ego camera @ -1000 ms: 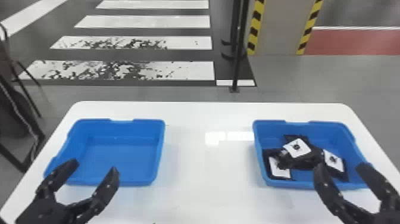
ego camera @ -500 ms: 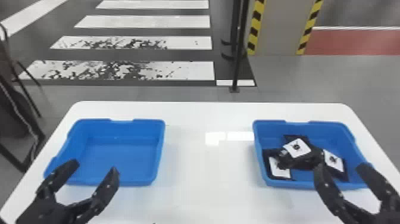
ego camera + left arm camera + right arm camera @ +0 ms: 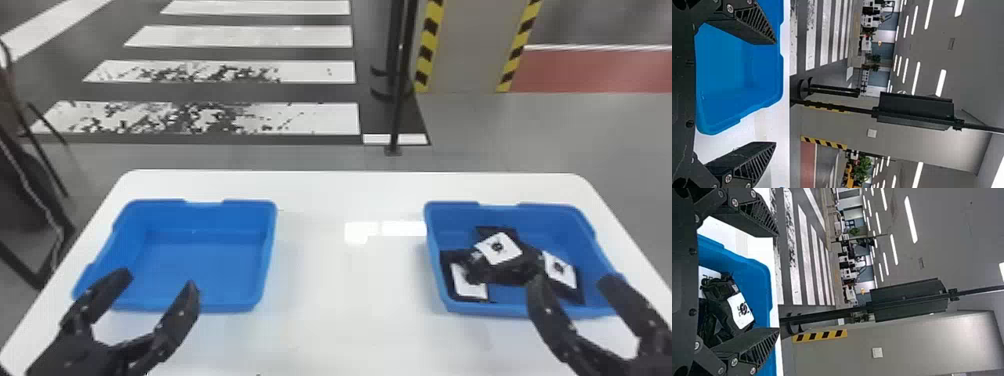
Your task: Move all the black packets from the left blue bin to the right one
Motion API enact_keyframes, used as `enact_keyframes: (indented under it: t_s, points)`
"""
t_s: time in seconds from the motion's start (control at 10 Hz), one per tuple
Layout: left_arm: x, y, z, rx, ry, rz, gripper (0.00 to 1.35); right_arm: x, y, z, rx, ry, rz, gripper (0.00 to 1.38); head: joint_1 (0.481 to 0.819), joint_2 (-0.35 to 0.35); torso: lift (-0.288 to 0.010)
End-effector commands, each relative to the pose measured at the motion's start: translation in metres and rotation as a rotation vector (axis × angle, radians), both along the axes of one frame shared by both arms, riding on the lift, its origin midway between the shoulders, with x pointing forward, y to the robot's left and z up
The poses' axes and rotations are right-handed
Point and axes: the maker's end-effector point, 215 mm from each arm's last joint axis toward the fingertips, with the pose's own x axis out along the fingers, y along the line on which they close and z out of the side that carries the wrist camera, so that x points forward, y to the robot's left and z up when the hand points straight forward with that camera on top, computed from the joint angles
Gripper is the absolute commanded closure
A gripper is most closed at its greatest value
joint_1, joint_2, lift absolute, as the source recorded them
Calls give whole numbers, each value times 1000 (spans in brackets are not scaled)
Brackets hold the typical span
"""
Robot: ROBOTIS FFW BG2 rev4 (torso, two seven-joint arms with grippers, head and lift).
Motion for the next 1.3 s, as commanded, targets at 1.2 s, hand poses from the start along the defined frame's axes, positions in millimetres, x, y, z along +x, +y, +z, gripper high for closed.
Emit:
enact_keyframes:
  t_s: [1.2]
  points:
    - [-2, 6, -5, 1, 17, 11, 119, 1, -1, -1, 7, 1, 0, 179, 695, 21, -140]
